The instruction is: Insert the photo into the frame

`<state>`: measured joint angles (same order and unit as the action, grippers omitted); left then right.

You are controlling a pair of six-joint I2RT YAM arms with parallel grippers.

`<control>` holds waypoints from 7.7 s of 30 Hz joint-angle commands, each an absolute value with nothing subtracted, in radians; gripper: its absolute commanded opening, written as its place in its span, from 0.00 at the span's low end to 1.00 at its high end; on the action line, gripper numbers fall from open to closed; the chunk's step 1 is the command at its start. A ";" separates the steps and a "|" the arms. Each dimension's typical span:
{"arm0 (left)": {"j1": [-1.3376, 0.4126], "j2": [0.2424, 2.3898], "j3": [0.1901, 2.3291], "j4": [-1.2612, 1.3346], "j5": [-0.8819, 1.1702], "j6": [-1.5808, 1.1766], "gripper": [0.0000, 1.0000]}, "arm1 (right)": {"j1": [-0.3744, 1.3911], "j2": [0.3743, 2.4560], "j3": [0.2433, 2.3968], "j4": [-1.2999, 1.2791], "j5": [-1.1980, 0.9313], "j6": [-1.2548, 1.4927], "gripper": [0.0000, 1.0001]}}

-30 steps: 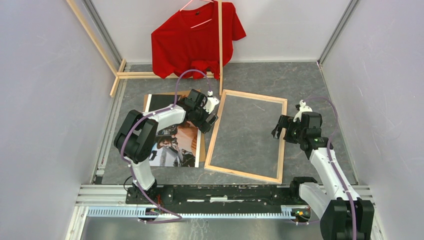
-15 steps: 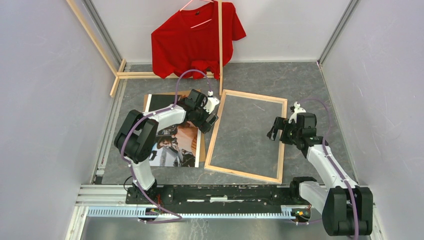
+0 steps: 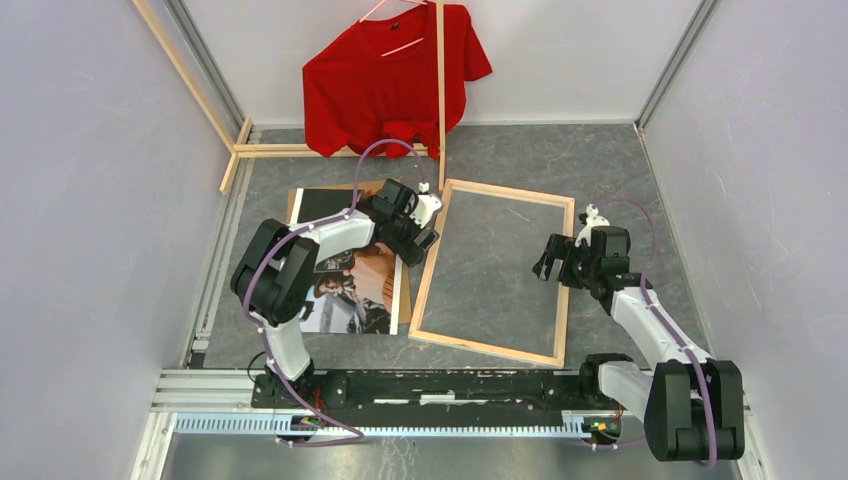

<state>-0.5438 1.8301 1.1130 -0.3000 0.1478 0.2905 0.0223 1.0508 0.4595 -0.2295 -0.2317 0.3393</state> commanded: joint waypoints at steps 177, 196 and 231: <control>-0.649 1.980 1.207 -0.364 0.161 0.337 1.00 | -0.075 0.833 0.329 0.453 -0.912 1.009 0.96; -0.648 1.921 1.191 -0.379 0.148 0.336 1.00 | -0.075 0.766 0.380 0.407 -0.894 1.082 0.94; -0.892 1.627 1.919 -0.850 0.473 -0.045 1.00 | 0.096 0.814 0.557 0.546 -0.705 1.286 0.79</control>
<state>-0.8562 1.6024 1.8336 -0.7918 0.4274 0.1081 0.0692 0.8131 0.4995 0.4641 -0.7506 1.2892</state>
